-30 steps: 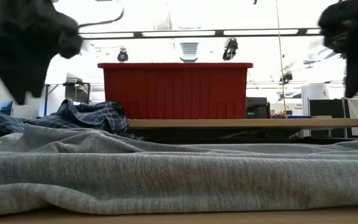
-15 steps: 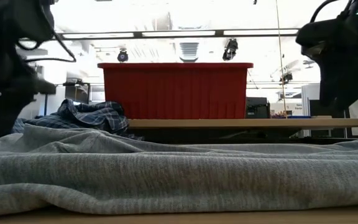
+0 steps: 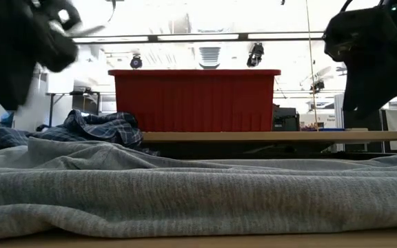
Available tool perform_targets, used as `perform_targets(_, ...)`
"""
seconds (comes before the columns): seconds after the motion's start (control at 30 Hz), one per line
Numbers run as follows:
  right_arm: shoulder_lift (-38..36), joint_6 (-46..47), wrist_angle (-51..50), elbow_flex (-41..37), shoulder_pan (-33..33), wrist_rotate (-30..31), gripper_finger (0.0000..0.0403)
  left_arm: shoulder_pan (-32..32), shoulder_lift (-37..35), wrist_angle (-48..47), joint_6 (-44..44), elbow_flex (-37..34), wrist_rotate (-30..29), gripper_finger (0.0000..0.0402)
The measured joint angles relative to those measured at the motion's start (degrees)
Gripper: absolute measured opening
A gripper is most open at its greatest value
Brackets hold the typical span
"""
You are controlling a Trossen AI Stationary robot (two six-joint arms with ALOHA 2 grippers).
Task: Fold Laundry from Bin
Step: Fold the gray shirt
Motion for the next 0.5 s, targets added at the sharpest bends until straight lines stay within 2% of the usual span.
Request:
perform_targets(0.07,0.0,-1.3,0.5,0.0,0.0,0.2,0.0164,-2.1,1.5,-8.6,-0.1,5.3,0.4,0.0015)
perform_targets(0.13,0.1,-2.4,1.0,0.0,0.0,0.4,0.0164,-3.6,3.2,-19.1,-0.4,10.0,0.5,0.0005)
perform_targets(0.2,0.3,-3.4,0.9,0.0,0.0,0.9,0.0164,-3.8,4.1,-29.2,-2.0,12.6,2.6,0.0015)
perform_targets(0.27,0.5,-4.6,1.0,0.0,0.0,1.4,0.0164,-2.8,3.8,-36.6,-2.3,11.8,6.5,0.0033)
perform_targets(0.33,0.9,-5.9,1.0,0.0,0.0,1.4,0.0164,-1.2,2.4,-37.3,-1.2,8.4,10.0,0.0057)
perform_targets(0.43,1.8,-6.6,1.2,0.0,0.0,1.4,0.0164,1.3,-1.0,-29.4,1.1,0.3,13.4,0.0103)
perform_targets(0.5,2.0,-5.6,1.4,0.0,0.2,1.4,0.0164,2.2,-2.6,-23.2,2.7,-4.6,12.6,0.0136)
